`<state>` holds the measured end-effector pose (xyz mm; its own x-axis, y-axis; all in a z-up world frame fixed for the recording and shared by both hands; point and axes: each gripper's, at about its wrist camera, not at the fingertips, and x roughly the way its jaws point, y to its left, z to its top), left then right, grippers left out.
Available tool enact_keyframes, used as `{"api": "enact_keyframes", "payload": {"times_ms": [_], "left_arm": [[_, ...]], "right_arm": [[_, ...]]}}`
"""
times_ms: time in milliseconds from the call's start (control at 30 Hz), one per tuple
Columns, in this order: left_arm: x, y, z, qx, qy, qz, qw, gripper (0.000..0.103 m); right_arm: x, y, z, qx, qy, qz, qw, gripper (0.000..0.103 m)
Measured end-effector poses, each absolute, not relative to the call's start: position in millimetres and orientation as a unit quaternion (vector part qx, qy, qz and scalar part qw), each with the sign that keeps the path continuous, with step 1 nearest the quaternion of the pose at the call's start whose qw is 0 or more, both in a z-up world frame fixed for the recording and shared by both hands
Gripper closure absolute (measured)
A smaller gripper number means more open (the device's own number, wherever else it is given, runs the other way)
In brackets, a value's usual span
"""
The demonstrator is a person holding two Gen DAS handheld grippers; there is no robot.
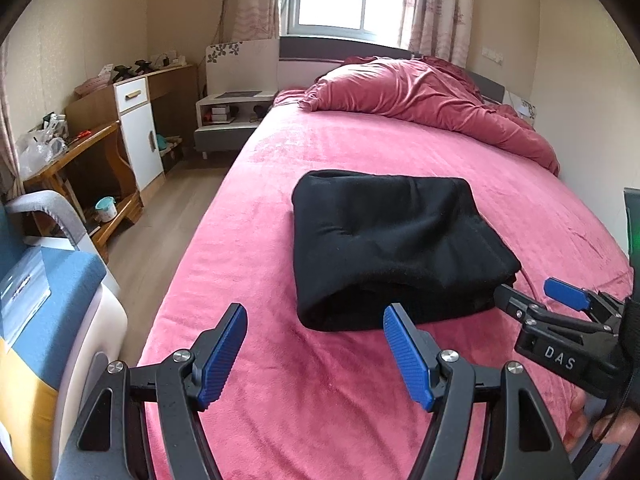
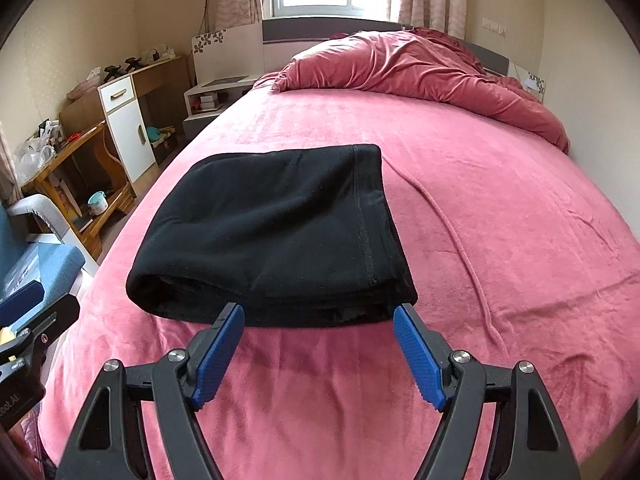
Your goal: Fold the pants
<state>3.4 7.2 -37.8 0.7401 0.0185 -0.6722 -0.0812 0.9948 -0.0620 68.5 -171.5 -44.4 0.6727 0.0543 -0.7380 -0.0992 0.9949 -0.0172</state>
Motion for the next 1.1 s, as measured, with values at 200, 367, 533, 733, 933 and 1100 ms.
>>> {"api": "enact_keyframes", "payload": {"times_ms": [200,367,533,733,933,1100], "left_arm": [[1.9,7.2,-36.2,-0.043,0.358,0.035,0.932,0.031],[0.3,5.7,-35.2,-0.044,0.356,0.036,0.933,0.031],[-1.1,5.3,-34.8,-0.047,0.355,0.035,0.933,0.031],[-2.3,5.2,-33.6,-0.046,0.353,0.037,0.934,0.031],[-3.7,5.0,-33.1,-0.046,0.352,0.039,0.934,0.031],[-4.0,3.3,-32.1,-0.045,0.351,0.044,0.934,0.031]], "right_arm": [[66.0,-170.6,-42.9,-0.029,0.4,0.045,0.915,0.025],[64.3,-169.7,-42.1,-0.03,0.4,0.045,0.915,0.025],[63.5,-170.5,-40.7,-0.03,0.399,0.044,0.916,0.025],[63.1,-170.1,-39.8,-0.032,0.398,0.045,0.916,0.025],[62.6,-169.2,-39.4,-0.031,0.399,0.046,0.915,0.025],[62.7,-169.4,-39.5,-0.032,0.399,0.046,0.915,0.025]]}}
